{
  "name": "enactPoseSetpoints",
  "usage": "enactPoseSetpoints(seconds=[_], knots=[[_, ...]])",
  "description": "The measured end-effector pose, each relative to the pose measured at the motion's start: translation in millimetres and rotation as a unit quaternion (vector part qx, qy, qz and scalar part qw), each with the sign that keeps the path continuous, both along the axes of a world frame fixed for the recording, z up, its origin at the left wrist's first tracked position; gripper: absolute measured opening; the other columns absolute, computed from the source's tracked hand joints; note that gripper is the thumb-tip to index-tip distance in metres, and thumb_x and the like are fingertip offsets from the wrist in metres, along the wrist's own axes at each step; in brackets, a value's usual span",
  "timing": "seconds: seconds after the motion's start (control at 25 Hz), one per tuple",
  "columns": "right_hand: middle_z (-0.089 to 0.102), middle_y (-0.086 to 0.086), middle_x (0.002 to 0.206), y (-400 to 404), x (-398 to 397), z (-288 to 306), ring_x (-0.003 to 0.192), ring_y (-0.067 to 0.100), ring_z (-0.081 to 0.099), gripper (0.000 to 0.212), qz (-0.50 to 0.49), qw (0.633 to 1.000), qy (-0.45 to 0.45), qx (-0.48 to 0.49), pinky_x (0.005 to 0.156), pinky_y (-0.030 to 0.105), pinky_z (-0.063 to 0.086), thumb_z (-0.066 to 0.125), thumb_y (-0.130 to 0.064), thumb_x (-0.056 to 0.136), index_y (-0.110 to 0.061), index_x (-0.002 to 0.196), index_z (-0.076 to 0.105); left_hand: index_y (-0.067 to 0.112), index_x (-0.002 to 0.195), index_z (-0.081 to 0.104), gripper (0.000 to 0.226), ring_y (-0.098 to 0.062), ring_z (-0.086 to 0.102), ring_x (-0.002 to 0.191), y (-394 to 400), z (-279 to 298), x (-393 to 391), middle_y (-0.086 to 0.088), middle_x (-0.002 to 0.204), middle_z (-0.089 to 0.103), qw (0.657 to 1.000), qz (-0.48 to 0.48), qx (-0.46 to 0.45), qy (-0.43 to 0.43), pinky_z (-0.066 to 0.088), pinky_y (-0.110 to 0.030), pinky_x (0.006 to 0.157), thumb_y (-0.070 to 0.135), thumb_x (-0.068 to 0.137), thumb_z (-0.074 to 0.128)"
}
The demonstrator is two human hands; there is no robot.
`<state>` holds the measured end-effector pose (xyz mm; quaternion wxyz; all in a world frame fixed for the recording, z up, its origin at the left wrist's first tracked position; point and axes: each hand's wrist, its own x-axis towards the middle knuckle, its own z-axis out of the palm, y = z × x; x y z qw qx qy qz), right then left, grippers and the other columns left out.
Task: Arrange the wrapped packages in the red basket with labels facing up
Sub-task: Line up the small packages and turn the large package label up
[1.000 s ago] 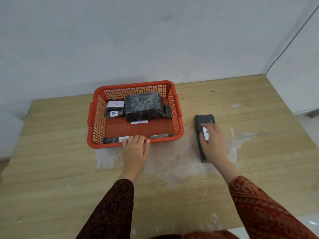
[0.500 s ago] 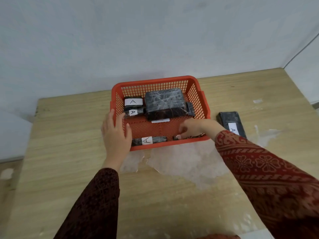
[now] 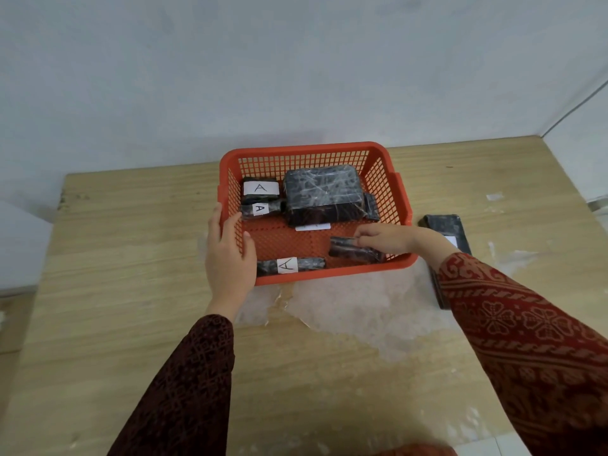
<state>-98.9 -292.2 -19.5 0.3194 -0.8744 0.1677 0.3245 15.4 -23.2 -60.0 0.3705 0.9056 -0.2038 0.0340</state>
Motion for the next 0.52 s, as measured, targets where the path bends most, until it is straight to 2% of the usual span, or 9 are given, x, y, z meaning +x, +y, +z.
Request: enactPoseSetpoints(seconds=[0.12, 0.24, 0.4, 0.52], knots=[[0.055, -0.003, 0.09, 4.5, -3.0, 3.5, 0.084, 0.015, 0.05, 0.013, -0.044, 0.997, -0.035, 0.059, 0.078, 0.032, 0.039, 0.046, -0.03, 0.098, -0.019, 0.103, 0.05, 0.014, 0.122, 0.055, 0.029, -0.021, 0.035, 0.136, -0.1, -0.4, -1.5, -0.004, 0.153, 0.031, 1.0, 0.003, -0.01, 0.002, 0.041, -0.028, 0.097, 0.017, 0.093, 0.05], [0.055, -0.005, 0.096, 18.6, 0.5, 7.7, 0.083, 0.011, 0.052, 0.014, -0.053, 0.99, -0.087, 0.096, 0.075, 0.027, 0.04, 0.05, -0.022, 0.095, -0.021, 0.108, 0.048, 0.014, 0.12, 0.056, 0.028, -0.02, 0.036, 0.136, 0.0, 2.0, -3.4, -0.005, 0.152, 0.033, 1.0, 0.006, -0.016, -0.005, 0.036, -0.022, 0.095, 0.017, 0.093, 0.049], [0.055, -0.002, 0.116, 51.2, 19.5, 4.1, 0.104, 0.012, 0.051, 0.031, -0.005, 0.978, -0.208, 0.033, 0.088, 0.024, 0.039, 0.067, -0.016, 0.084, -0.021, 0.109, 0.051, 0.013, 0.12, 0.056, 0.028, -0.018, 0.035, 0.136, 0.6, 3.8, -4.3, -0.004, 0.151, 0.034, 1.0, 0.01, -0.021, -0.007, 0.03, -0.019, 0.101, 0.015, 0.094, 0.05], [0.051, 0.0, 0.112, 79.2, 37.8, -5.0, 0.102, 0.012, 0.047, 0.03, 0.02, 0.969, -0.246, 0.013, 0.087, 0.025, 0.036, 0.072, -0.017, 0.08, -0.02, 0.103, 0.054, 0.009, 0.129, 0.051, 0.035, -0.016, 0.033, 0.136, 0.5, 6.8, -5.5, -0.007, 0.151, 0.035, 0.999, 0.016, -0.033, -0.005, 0.016, 0.0, 0.101, 0.011, 0.095, 0.048]])
